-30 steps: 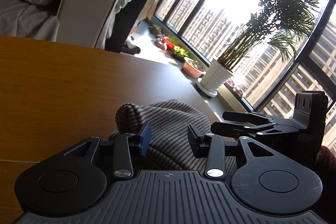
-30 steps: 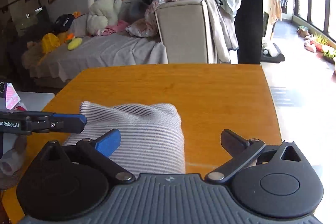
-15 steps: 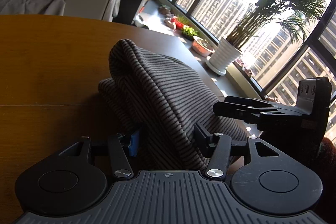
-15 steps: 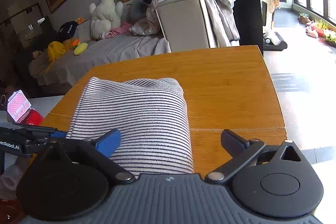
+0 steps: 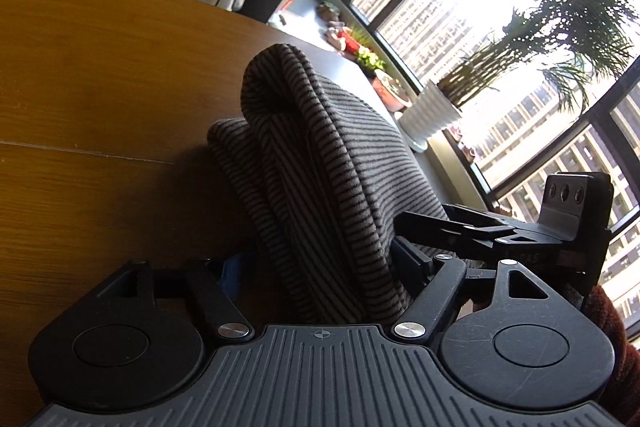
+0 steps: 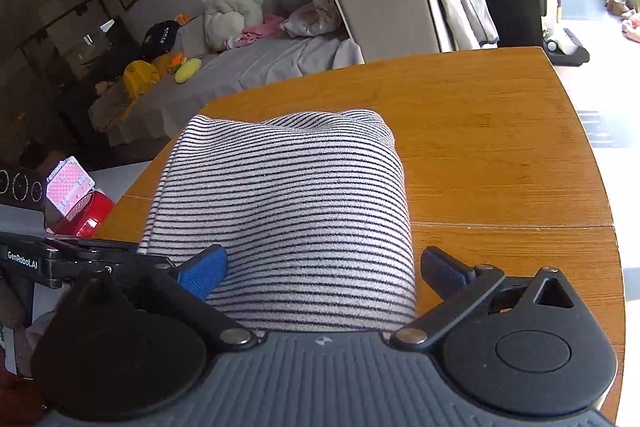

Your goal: Fold clothes

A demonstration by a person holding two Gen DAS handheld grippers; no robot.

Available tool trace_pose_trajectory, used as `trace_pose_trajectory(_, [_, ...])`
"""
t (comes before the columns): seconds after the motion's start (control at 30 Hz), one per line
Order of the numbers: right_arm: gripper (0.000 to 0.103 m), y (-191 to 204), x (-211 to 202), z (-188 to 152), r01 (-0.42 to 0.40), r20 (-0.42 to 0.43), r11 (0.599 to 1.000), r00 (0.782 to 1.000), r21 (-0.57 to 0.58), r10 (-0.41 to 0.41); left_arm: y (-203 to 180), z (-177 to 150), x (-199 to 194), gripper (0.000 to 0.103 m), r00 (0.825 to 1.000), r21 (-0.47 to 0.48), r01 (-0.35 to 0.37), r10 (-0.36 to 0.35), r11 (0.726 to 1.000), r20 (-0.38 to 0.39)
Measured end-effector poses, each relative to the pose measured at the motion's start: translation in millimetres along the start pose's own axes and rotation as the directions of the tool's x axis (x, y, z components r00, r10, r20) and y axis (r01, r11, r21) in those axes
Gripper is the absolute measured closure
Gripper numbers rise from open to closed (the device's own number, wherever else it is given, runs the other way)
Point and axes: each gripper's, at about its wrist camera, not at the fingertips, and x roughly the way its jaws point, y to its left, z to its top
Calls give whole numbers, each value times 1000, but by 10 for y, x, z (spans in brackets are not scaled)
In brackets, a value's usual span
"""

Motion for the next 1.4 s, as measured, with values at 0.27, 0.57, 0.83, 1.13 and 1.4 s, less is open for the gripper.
trace_pose_trajectory(0.27, [1, 126, -64, -44, 55, 16, 998, 998, -23, -55, -99, -78, 121, 23, 998, -35, 31, -32, 999, -50])
trace_pose_trajectory(0.57, [18, 202, -185, -43, 66, 22, 994, 998, -88, -64, -19, -98, 46, 36, 1000, -15, 17, -17, 1000, -15])
trace_pose_trajectory(0.83, [18, 449, 405, 251, 8, 40, 997, 999, -81, -5, 333, 36, -158, 35, 997, -25, -37, 38, 999, 66])
trace_pose_trajectory(1.13, [16, 825, 1402, 652, -79, 62, 995, 995, -55, 82, 1114, 385, -527, 31, 969, -67, -124, 135, 990, 205])
trace_pose_trajectory(1.4, [13, 891, 1632, 789, -72, 89, 995, 993, -64, 78, 1241, 500, -521, 32, 956, -70, -127, 141, 989, 257])
